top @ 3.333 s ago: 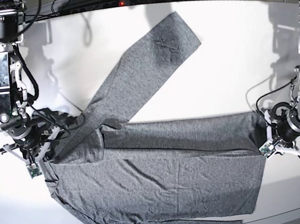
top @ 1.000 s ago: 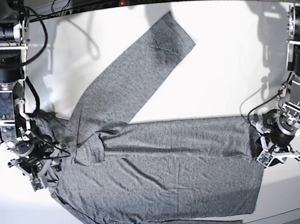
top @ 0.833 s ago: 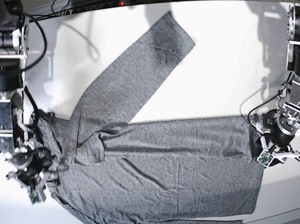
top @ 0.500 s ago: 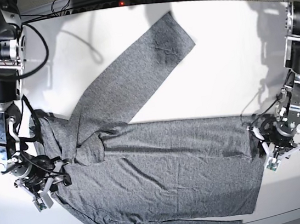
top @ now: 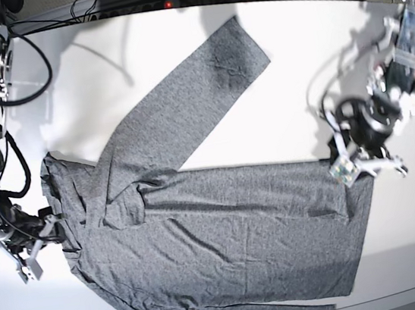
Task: Fold the T-shirt properly
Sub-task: 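Release the shirt with the left gripper and move it to the sleeve cuff, then grasp the extended sleeve cuff with the left gripper, then fold the sleeve across the shirt body with the left gripper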
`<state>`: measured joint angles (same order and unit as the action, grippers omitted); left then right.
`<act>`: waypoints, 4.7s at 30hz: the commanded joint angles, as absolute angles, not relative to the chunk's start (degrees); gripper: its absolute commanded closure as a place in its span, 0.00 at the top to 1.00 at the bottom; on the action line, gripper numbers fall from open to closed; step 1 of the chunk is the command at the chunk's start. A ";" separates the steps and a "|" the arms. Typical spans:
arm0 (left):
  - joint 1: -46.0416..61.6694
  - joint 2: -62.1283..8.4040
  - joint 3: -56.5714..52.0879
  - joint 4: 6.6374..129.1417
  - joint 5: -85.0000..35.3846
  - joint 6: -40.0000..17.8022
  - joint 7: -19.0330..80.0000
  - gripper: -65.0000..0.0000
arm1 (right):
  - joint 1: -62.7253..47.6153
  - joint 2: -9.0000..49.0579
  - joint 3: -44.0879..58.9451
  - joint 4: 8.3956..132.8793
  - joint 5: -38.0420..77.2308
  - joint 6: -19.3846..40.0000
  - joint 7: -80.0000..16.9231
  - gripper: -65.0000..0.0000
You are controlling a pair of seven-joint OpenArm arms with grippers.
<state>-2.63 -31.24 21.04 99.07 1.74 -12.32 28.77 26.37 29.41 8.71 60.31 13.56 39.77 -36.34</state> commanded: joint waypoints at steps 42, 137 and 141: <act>30.00 -15.22 31.62 107.39 7.70 -15.66 25.50 0.31 | 28.27 30.30 8.99 61.52 16.75 40.00 -34.22 0.43; -21.19 -14.92 31.55 80.68 10.35 -14.55 27.11 0.00 | 28.23 28.73 -0.40 61.39 13.93 40.00 -36.93 0.40; -26.28 -15.31 31.55 73.73 10.20 -14.55 28.16 0.00 | 28.23 28.71 -0.40 61.39 13.96 40.00 -36.45 0.40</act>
<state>-24.16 -15.31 31.88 72.69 10.02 -15.40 29.58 26.37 27.79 -0.75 60.45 13.61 39.88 -37.41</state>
